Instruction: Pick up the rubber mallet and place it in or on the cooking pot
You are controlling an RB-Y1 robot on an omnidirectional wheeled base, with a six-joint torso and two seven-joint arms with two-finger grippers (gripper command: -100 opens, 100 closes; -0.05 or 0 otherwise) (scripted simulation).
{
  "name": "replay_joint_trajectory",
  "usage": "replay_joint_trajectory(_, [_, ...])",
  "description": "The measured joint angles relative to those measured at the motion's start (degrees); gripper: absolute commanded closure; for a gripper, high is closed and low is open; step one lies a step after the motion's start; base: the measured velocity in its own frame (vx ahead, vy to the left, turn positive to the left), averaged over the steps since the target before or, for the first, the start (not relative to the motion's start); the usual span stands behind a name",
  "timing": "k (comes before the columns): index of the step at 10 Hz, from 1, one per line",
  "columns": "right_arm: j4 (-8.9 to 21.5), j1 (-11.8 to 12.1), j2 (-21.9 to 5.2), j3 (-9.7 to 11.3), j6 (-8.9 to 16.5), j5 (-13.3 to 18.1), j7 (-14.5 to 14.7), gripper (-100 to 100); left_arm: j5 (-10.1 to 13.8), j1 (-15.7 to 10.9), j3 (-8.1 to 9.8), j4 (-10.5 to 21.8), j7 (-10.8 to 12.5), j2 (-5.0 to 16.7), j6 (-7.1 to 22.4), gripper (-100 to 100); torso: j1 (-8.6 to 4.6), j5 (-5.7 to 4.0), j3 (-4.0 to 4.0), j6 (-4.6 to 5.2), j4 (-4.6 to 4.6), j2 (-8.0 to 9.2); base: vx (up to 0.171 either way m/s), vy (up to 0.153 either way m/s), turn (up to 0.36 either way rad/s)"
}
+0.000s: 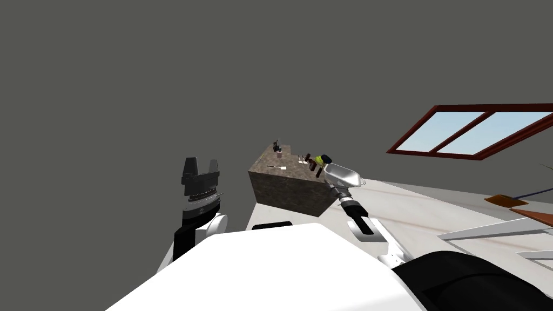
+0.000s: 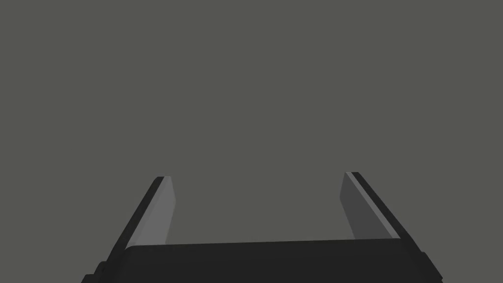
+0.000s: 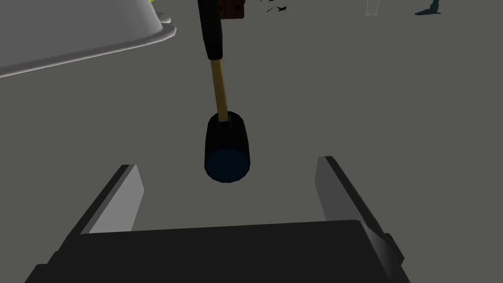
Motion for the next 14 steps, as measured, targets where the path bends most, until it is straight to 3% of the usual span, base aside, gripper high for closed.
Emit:
replay_joint_trajectory(3, [2.1,-0.2,-2.7,-1.9,1.5,0.7,-1.0,-100,0.0,0.0,0.01,0.0,0.0,0.0,0.0,0,-0.28,-0.06,-0.05,0.00,-0.02,-0.08,0.205,-0.014,0.036])
replay_joint_trajectory(6, [4.0,-0.7,-3.9,-2.4,1.5,0.8,-2.3,-100,0.0,0.0,0.01,0.0,0.0,0.0,0.0,0,-0.45,-0.10,0.00,-0.01,-0.01,0.01,0.145,-0.049,0.053])
replay_joint_trajectory(7, [4.1,-0.8,-4.0,-2.4,1.5,0.8,-2.4,0,0.0,0.0,0.01,0.0,0.0,0.0,0.0,0,-0.34,-0.09,0.15,0.02,0.04,0.31,0.015,-0.007,-0.001])
replay_joint_trajectory(8, [4.1,-0.8,-4.0,-2.4,1.5,0.8,-2.4,-100,0.0,0.0,0.00,0.0,0.0,0.0,0.0,0,-0.23,-0.06,0.30,0.03,0.11,0.56,0.001,0.004,0.216])
replay_joint_trajectory(10, [5.7,-1.6,-4.5,-4.0,1.8,0.3,-2.6,-100,0.0,0.0,0.00,0.0,0.0,0.0,0.0,0,-0.16,-0.04,0.41,0.00,0.15,0.73,-0.007,0.003,0.147])
replay_joint_trajectory(11, [5.9,-1.6,-4.5,-4.1,1.7,0.3,-2.6,100,0.0,0.0,0.00,0.0,0.0,0.0,0.0,0,-0.16,-0.04,0.42,0.05,0.15,0.75,0.000,0.000,0.000])
replay_joint_trajectory(14, [5.8,-1.6,-4.5,-4.1,1.7,0.3,-2.7,100,0.0,0.0,0.00,0.0,0.0,0.0,0.0,0,-0.15,-0.05,0.40,0.02,0.14,0.73,0.000,0.000,0.000])
